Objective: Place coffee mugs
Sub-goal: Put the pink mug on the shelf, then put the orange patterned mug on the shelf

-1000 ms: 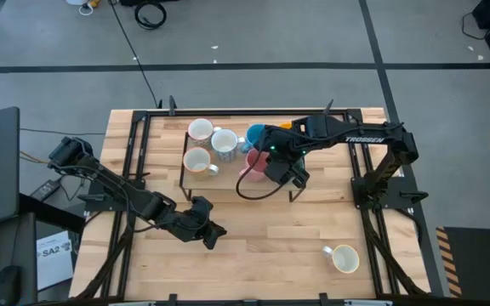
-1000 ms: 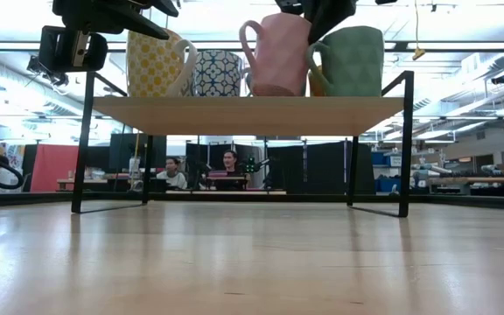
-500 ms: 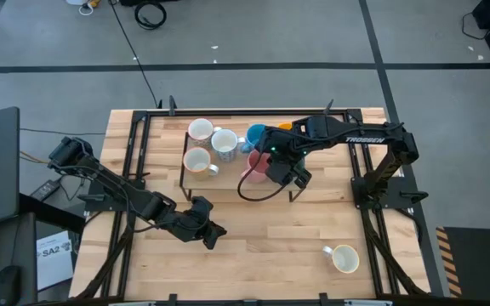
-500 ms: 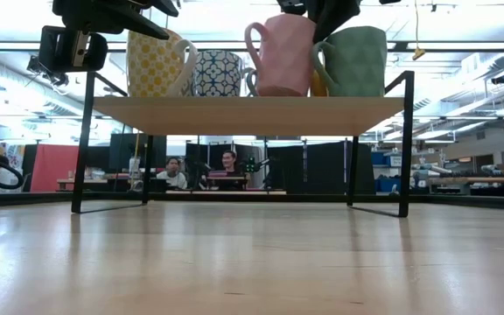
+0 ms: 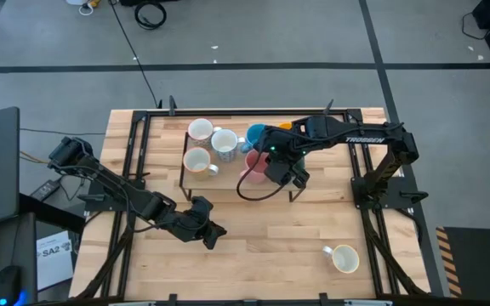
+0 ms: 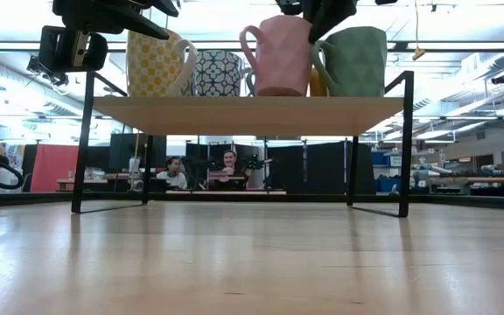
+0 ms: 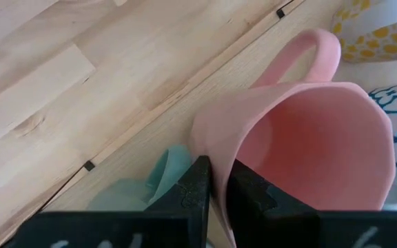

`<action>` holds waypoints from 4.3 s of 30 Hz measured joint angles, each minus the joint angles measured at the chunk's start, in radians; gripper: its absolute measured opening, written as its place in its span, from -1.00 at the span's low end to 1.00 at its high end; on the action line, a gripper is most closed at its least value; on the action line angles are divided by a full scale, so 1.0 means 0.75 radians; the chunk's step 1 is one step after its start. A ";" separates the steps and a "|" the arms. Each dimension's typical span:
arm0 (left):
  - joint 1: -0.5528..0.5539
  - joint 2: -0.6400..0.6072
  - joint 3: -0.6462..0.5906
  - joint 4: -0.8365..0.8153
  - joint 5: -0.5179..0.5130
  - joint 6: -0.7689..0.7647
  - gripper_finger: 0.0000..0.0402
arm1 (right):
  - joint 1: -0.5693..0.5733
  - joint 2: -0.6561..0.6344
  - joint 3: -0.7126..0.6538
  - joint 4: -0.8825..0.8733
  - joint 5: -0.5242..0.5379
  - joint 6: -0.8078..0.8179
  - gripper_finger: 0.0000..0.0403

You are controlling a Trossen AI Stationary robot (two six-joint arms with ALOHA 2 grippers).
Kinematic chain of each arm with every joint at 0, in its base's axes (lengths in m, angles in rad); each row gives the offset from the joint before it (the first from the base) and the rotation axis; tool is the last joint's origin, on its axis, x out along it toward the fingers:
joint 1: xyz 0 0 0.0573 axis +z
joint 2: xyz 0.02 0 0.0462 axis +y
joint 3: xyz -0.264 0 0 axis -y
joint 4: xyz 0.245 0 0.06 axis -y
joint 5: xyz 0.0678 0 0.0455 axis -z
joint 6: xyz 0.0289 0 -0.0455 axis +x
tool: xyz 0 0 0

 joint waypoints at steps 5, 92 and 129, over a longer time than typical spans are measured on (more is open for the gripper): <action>0.000 0.000 0.000 0.000 0.000 0.000 -0.57 | 0.000 0.000 0.000 -0.001 0.001 0.000 -0.75; -0.052 0.361 0.001 1.087 -0.172 1.044 -0.57 | 1.257 -0.155 -0.257 -0.209 0.176 2.219 -0.52; -0.050 0.380 0.001 1.102 -0.169 1.045 -0.57 | 1.303 -0.154 -0.704 -0.133 0.090 2.448 -0.52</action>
